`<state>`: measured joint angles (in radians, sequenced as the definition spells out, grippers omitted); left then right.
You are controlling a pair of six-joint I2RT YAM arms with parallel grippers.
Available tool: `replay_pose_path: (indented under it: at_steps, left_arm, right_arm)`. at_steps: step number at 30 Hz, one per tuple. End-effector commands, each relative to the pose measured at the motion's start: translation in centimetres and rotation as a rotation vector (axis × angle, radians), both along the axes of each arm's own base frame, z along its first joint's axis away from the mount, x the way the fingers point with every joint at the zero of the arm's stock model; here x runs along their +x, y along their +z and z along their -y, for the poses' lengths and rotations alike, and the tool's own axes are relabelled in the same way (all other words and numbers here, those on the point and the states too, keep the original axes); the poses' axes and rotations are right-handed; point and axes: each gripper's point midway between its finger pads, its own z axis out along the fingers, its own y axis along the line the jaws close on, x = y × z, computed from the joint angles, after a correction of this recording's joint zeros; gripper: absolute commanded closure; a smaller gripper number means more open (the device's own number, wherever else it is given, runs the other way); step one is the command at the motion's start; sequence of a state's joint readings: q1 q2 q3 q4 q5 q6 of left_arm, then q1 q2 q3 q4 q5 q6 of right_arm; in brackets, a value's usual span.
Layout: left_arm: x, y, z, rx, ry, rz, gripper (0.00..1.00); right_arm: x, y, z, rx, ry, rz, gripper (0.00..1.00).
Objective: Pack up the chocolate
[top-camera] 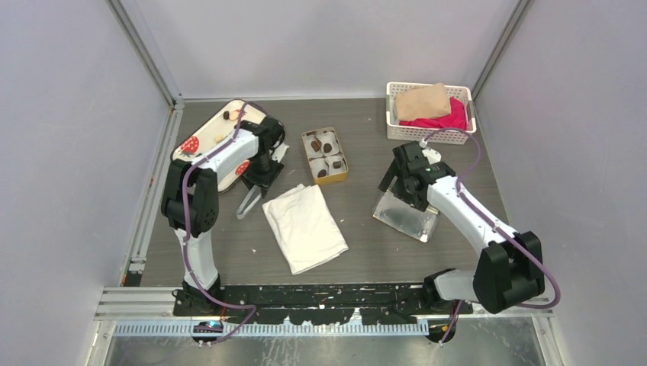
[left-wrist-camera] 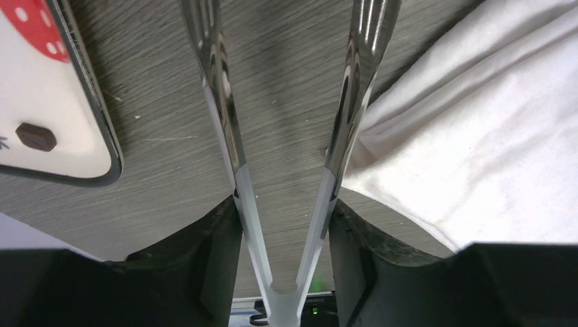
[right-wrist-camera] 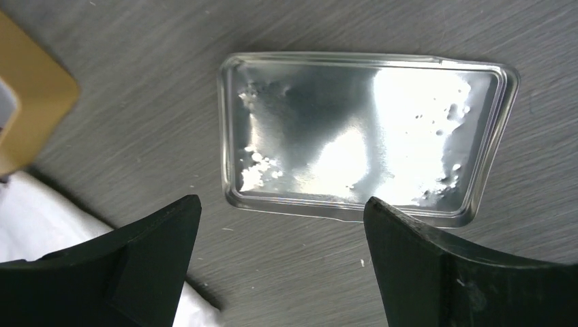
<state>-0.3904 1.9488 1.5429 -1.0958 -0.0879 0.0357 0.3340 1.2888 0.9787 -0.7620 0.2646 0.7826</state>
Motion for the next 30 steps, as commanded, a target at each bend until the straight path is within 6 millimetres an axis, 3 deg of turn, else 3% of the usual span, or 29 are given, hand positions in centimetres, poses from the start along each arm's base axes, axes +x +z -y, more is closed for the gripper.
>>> replay_pose_path:
  at_steps: [1,2,3,4,12,18,22,23,25,30]
  left_arm:
    - [1.6,2.7,-0.4,0.014,0.011,0.089,0.47]
    - [1.7,3.1,-0.4,0.015,0.013,0.102,0.43]
    - [1.8,3.5,-0.5,0.014,0.015,0.114,0.20]
    - [1.9,4.0,-0.5,0.012,0.020,0.124,0.14]
    - [2.6,8.0,0.5,-0.063,0.053,0.214,0.13]
    - [3.6,12.2,1.9,-0.173,0.121,0.335,0.13]
    - [4.0,16.5,2.8,-0.265,0.163,0.442,0.12]
    - [4.1,17.5,2.8,-0.284,0.175,0.473,0.04]
    - [4.4,19.0,2.8,-0.312,0.199,0.541,0.00]
    - [5.0,18.1,3.0,-0.353,0.207,0.611,0.00]
  right_arm:
    - [1.1,-0.7,-1.2,0.032,0.009,0.022,0.06]
    - [1.2,-1.1,-1.4,0.032,0.014,0.015,0.06]
    - [1.4,-1.3,-1.6,0.035,0.017,0.011,0.05]
    - [1.6,-1.6,-1.7,0.036,0.021,0.007,0.06]
    - [3.4,-3.3,-3.4,0.060,0.049,-0.014,0.11]
    - [4.8,-5.3,-5.5,0.078,0.066,-0.044,0.20]
    - [5.2,-6.8,-6.0,0.080,0.062,-0.066,0.39]
    - [5.3,-7.2,-6.0,0.083,0.063,-0.074,0.44]
    - [5.2,-7.9,-6.4,0.088,0.075,-0.096,0.56]
    - [5.0,-8.3,-6.5,0.088,0.086,-0.112,0.85]
